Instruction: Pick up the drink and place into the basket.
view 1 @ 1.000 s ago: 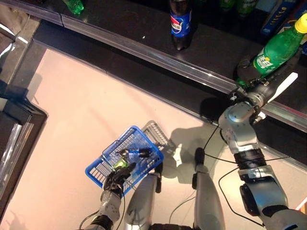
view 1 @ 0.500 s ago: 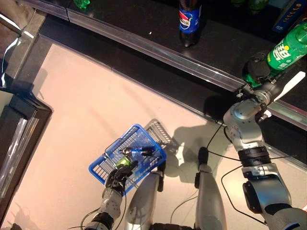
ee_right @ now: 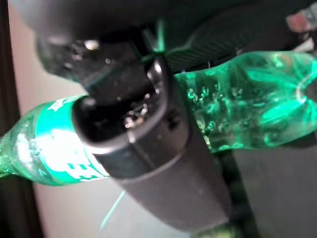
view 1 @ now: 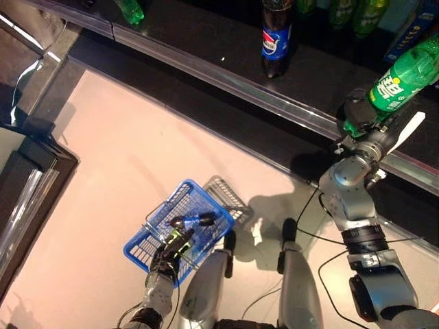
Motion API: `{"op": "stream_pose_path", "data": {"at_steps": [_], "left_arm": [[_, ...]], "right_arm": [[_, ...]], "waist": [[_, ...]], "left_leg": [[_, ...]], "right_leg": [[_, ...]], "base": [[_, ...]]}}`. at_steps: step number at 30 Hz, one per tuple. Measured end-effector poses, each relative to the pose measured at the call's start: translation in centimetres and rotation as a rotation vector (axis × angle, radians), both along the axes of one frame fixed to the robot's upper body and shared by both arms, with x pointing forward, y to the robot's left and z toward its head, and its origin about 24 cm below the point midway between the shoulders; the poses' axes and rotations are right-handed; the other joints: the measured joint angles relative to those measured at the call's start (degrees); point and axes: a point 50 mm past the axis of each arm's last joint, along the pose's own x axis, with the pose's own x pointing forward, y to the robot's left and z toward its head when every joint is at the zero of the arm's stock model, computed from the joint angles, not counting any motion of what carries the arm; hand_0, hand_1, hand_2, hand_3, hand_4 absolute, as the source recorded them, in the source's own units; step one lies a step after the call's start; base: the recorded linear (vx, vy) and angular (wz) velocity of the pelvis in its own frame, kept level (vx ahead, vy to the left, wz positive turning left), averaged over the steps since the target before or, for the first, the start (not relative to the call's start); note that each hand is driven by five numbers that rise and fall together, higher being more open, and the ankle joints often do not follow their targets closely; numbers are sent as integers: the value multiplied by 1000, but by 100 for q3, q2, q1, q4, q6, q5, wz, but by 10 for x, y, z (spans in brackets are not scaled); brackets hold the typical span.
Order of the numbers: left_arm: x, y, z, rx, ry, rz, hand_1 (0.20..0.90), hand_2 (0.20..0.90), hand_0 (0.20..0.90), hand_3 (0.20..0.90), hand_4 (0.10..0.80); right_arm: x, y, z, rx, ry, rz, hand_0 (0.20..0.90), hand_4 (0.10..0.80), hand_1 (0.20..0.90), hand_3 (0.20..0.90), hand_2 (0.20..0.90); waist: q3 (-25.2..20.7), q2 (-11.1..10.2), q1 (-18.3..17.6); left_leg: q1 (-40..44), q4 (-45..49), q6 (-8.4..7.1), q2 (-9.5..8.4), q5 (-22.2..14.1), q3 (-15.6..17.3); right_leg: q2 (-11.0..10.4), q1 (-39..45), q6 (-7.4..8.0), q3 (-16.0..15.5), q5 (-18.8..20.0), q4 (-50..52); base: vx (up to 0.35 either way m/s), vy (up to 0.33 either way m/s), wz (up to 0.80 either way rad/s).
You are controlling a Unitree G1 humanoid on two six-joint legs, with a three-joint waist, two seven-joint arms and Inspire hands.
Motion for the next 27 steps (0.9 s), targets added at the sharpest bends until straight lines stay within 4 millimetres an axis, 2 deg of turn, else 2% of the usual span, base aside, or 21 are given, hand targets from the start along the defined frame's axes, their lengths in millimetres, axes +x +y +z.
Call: {"op": "stream_pose_path", "data": {"at_steps": [6,11,13,19,27], "left_arm": [[-5,5,6,-10,-52,36,300,300,300,200,100],[1,2,21,-44,-160,29,300,300,300,200,100],[-3,2,23,-49,-175,25,300,300,300,200,100],[-3,-5,40,-80,-284,-15,300,300,300,200,100],[14,-23,72,-122,-426,-99,300,300,300,200,100]], "right_arm": [[-13,20,5,-116,-44,192,300,100,300,200,300],[-26,41,9,-201,-79,388,300,100,300,200,300],[-28,51,7,-242,-73,473,300,100,300,200,300],[-40,65,-7,-268,-34,661,300,100,300,200,300],[-45,86,-29,-253,77,859,300,100,300,200,300]], "waist": [[-6,-167,-8],[-12,-214,22],[-15,-227,33],[-37,-272,59],[-43,-284,109]], "left_leg": [[267,-82,4,-17,-2,-11],[457,-102,-32,-12,9,-119],[577,-168,-39,-13,6,-123],[786,-336,-51,0,15,-183],[876,-488,-100,36,51,-283]], "right_leg": [[-24,242,22,-14,-53,0],[-42,441,7,-145,-181,65],[-50,512,7,-155,-246,117],[-59,679,14,-245,-323,115],[-43,733,15,-333,-372,120]], "base": [[47,36,1],[62,14,12],[57,19,3],[16,23,5],[-3,10,3]]}}
